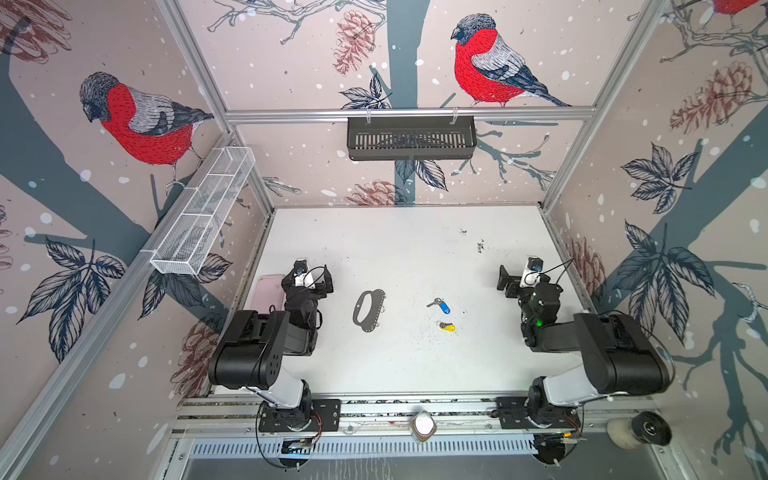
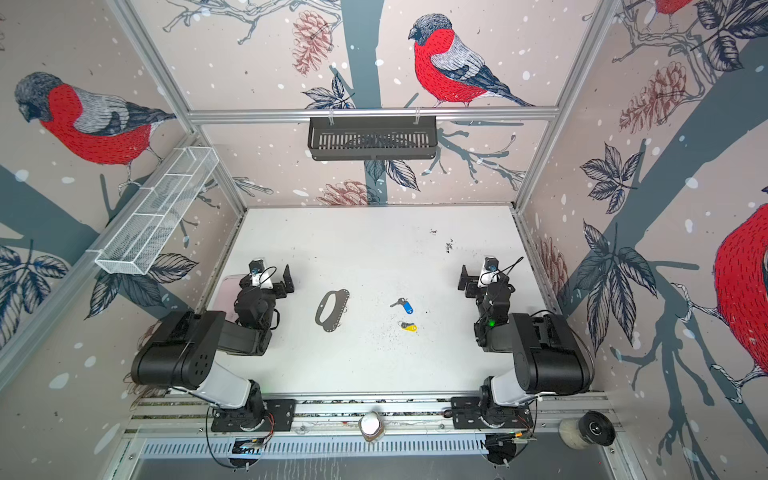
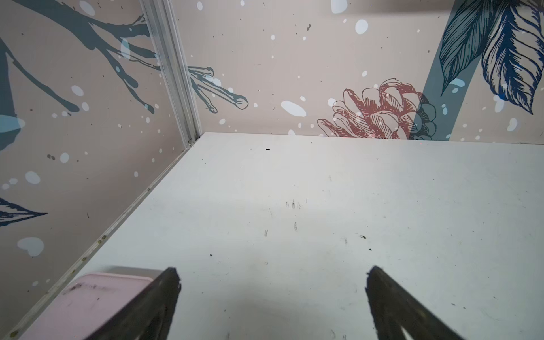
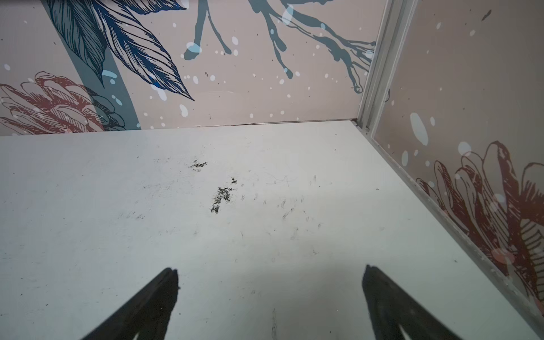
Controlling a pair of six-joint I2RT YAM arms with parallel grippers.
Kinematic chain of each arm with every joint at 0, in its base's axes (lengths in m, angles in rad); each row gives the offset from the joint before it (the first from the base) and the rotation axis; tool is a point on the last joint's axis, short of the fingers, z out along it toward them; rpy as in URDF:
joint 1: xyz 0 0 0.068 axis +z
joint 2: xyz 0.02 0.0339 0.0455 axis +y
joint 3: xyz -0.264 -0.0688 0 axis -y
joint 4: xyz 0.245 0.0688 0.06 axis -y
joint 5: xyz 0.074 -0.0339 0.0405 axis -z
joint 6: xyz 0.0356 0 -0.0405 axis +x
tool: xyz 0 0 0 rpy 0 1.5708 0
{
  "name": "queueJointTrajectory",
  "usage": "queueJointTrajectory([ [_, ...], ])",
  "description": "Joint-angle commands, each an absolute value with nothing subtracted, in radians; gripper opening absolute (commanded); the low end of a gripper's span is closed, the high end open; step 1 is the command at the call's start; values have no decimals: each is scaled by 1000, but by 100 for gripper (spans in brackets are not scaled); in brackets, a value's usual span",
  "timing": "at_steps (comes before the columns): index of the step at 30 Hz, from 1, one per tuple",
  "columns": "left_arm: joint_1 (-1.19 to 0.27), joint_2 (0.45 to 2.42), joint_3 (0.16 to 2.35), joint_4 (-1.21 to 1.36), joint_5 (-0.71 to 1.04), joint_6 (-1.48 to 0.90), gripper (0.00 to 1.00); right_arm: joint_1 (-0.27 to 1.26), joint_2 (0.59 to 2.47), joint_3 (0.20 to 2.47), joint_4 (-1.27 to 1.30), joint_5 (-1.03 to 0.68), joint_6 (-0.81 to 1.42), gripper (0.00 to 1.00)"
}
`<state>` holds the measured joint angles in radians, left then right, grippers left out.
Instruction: Put the keys on the keyring
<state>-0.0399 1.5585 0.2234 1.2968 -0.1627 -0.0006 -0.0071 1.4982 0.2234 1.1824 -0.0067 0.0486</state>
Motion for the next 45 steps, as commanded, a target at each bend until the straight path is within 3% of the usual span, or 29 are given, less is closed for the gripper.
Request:
queueJointTrajectory([
  [1, -40, 1558, 229, 1318, -170, 2, 98, -6, 1494, 225, 1208, 1, 42, 100],
  [35, -41, 1552, 231, 1314, -174, 3, 98, -2, 1489, 230, 1201, 43, 51, 100],
  [43, -58, 1183, 404, 774, -338, -76, 98, 29, 1305, 336, 860, 225, 85, 100],
  [45, -68, 1073, 439, 645, -293, -115, 98, 54, 1220, 361, 766, 227, 84, 100],
])
